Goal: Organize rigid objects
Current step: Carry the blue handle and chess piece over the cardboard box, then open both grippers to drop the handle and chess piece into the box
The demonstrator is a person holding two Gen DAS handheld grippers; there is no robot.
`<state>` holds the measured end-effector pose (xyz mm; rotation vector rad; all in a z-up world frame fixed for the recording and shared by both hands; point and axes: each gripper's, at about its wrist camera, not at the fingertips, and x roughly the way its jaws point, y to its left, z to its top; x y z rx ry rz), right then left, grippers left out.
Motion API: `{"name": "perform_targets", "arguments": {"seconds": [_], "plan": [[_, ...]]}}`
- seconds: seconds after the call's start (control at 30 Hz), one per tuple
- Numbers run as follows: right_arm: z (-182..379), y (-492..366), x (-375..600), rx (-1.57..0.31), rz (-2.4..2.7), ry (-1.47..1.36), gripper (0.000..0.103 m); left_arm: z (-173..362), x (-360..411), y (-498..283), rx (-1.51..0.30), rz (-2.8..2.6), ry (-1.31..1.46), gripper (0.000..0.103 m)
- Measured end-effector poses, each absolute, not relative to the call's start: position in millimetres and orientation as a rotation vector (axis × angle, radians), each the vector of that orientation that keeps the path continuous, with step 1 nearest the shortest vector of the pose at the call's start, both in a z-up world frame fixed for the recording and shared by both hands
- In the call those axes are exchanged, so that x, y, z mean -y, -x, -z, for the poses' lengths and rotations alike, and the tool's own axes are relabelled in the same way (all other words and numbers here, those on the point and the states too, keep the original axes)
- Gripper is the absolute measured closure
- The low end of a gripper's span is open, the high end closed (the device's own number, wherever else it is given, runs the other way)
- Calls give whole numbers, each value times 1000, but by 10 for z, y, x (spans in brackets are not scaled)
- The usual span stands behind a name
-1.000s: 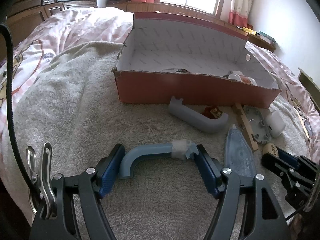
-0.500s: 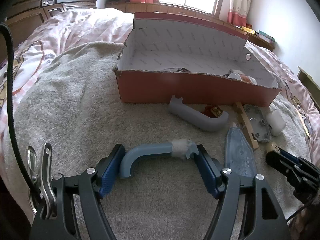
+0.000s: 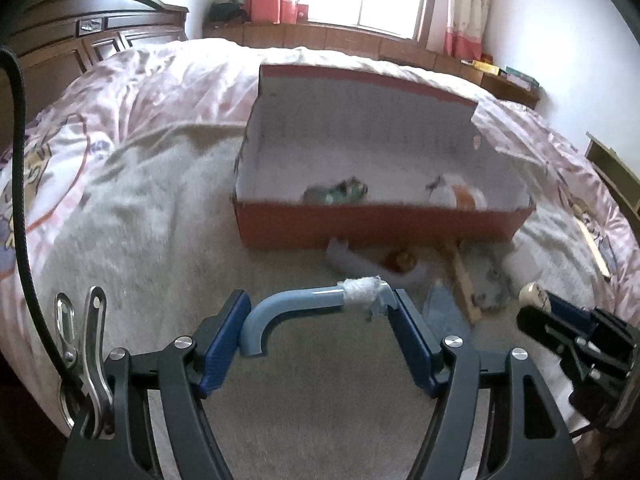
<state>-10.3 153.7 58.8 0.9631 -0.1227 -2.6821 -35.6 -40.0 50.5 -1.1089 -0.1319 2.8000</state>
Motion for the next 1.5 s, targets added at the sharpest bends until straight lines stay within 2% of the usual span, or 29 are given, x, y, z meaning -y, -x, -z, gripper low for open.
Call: {"name": "perform_targets", "arguments": {"seconds": [0.7, 1.13, 1.5], "plan": [[-1085, 778, -1747, 189, 2808, -935, 70, -989, 184, 1248, -19, -2774, 984, 31], [-987, 1430, -1829, 239, 2742, -924, 70, -869, 68, 1573, -16, -2799, 1058, 31], [-786, 1662, -1969, 285, 2750, -979, 70, -778, -48, 1745, -32, -2782, 1076, 31]]}}
